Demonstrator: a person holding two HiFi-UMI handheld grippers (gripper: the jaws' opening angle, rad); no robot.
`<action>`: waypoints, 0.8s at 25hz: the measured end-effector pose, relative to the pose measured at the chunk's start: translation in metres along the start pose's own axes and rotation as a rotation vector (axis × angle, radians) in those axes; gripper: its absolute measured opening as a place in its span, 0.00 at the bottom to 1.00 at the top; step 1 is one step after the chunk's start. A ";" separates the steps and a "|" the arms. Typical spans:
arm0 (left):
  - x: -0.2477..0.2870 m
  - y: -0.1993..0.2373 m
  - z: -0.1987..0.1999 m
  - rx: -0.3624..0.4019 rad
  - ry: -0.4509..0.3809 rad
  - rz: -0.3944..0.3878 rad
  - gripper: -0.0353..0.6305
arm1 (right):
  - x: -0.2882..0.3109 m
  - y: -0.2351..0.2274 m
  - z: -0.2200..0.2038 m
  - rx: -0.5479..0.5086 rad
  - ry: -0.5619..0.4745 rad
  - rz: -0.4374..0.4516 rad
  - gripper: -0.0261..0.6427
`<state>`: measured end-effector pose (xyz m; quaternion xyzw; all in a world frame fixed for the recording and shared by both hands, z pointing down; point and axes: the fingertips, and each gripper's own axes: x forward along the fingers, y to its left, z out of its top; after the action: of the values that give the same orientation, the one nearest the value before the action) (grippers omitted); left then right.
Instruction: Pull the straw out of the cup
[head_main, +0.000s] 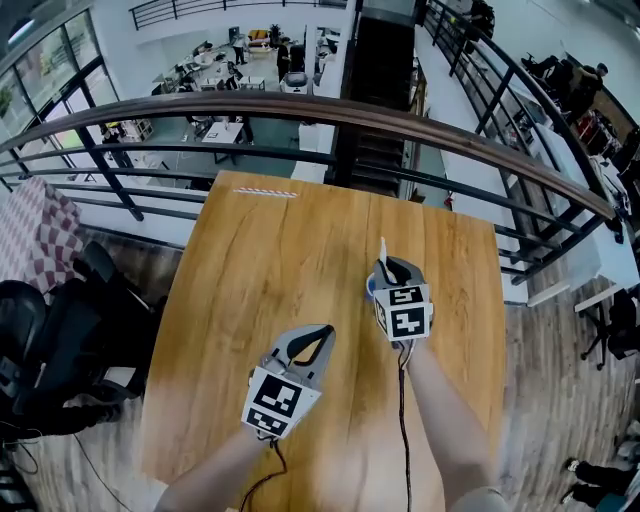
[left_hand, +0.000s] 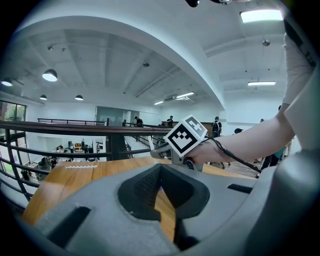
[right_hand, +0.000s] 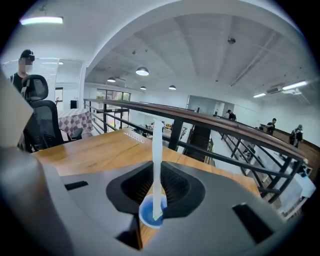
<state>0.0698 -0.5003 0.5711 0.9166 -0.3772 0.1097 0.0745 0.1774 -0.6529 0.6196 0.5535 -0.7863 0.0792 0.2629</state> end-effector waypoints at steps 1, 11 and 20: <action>-0.003 -0.001 0.005 0.004 -0.007 0.000 0.07 | -0.009 0.000 0.008 -0.003 -0.016 0.001 0.12; -0.037 -0.018 0.076 0.070 -0.087 -0.001 0.07 | -0.128 0.004 0.102 -0.045 -0.205 0.015 0.12; -0.091 -0.050 0.140 0.123 -0.146 0.004 0.07 | -0.258 0.017 0.155 -0.062 -0.349 0.023 0.12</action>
<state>0.0622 -0.4340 0.4100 0.9242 -0.3760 0.0656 -0.0100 0.1754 -0.4967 0.3612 0.5415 -0.8283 -0.0395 0.1385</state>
